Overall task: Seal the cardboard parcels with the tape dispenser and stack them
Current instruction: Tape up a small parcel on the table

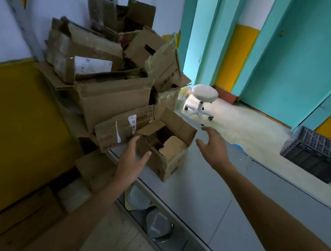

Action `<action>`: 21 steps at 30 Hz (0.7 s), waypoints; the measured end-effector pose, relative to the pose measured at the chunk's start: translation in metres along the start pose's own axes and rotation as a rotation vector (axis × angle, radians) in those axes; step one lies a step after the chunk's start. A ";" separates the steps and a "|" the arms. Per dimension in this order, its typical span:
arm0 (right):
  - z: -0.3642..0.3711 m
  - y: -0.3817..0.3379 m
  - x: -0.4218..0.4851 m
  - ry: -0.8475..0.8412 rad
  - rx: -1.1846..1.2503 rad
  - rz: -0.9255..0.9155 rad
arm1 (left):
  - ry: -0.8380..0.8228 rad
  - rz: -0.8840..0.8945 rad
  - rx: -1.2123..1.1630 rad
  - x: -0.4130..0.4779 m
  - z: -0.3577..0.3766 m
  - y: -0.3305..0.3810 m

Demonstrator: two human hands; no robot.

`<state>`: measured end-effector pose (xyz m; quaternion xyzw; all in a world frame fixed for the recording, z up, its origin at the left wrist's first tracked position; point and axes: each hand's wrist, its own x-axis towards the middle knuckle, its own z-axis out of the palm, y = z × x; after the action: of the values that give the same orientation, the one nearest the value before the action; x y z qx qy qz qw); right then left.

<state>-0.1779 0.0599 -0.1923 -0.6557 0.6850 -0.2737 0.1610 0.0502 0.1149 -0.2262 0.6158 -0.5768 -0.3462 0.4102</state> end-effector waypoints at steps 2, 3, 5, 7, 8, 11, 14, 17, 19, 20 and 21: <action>0.008 -0.002 0.014 -0.061 0.019 0.001 | 0.004 -0.015 -0.004 0.010 0.002 0.001; 0.012 -0.004 0.021 -0.106 0.032 0.010 | 0.000 -0.024 -0.008 0.015 0.003 0.002; 0.019 -0.005 0.034 -0.170 0.072 0.043 | -0.013 -0.038 0.004 0.022 0.009 0.006; 0.022 -0.005 0.043 -0.198 0.093 0.074 | -0.027 -0.024 0.035 0.027 0.017 0.007; 0.021 -0.005 0.046 -0.227 0.092 0.068 | -0.030 -0.004 0.051 0.030 0.022 0.008; 0.015 -0.004 0.045 -0.348 0.101 -0.024 | -0.072 0.090 0.151 0.038 0.034 0.009; 0.000 0.005 0.037 -0.363 0.017 -0.064 | -0.190 0.168 0.284 0.051 0.053 0.015; -0.020 0.022 0.022 -0.291 -0.159 -0.042 | -0.348 0.300 0.429 0.064 0.085 0.022; -0.028 0.031 0.003 -0.308 -0.293 0.005 | -0.452 0.408 0.493 0.068 0.109 0.029; -0.029 0.034 -0.007 -0.330 -0.323 0.049 | -0.509 0.446 0.486 0.069 0.120 0.033; -0.029 0.038 -0.017 -0.349 -0.325 0.099 | -0.564 0.472 0.445 0.070 0.130 0.040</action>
<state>-0.2243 0.0809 -0.1941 -0.6759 0.7132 -0.0343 0.1826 -0.0771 0.0321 -0.2422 0.4217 -0.8521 -0.2646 0.1614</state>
